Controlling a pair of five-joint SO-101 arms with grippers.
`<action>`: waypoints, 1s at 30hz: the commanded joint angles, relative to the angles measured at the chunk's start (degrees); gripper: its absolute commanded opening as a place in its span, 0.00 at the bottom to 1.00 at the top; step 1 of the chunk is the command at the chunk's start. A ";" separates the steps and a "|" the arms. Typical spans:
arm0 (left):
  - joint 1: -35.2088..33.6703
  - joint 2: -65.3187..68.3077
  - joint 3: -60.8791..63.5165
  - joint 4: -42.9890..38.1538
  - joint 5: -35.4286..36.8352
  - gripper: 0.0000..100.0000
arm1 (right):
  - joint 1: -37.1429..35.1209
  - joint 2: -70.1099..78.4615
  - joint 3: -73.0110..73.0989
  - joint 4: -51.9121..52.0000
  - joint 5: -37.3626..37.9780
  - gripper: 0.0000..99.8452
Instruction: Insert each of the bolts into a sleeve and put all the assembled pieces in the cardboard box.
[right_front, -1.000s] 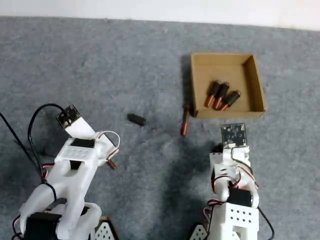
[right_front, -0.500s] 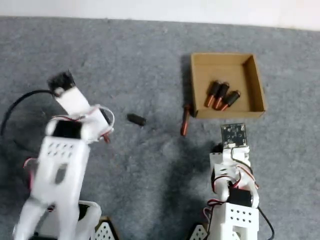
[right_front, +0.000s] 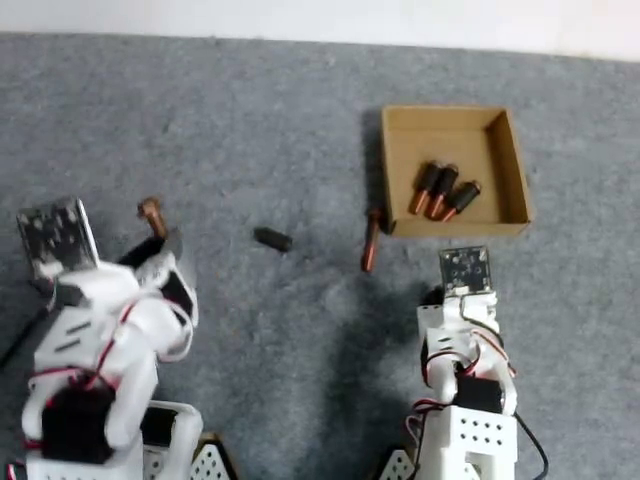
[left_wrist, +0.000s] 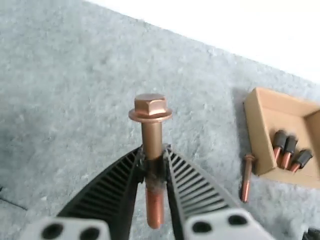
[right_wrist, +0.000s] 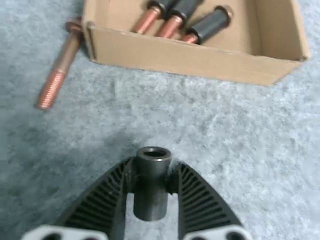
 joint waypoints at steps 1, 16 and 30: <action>0.48 -9.10 3.21 2.02 -0.35 0.00 | -2.77 -0.66 7.08 -1.27 0.26 0.01; 23.08 -20.18 13.14 2.02 -0.26 0.00 | -28.53 -0.75 -6.64 -1.36 -13.01 0.01; 25.27 -20.18 13.58 -4.13 -0.35 0.00 | -50.33 -0.75 -12.70 -5.76 -1.14 0.01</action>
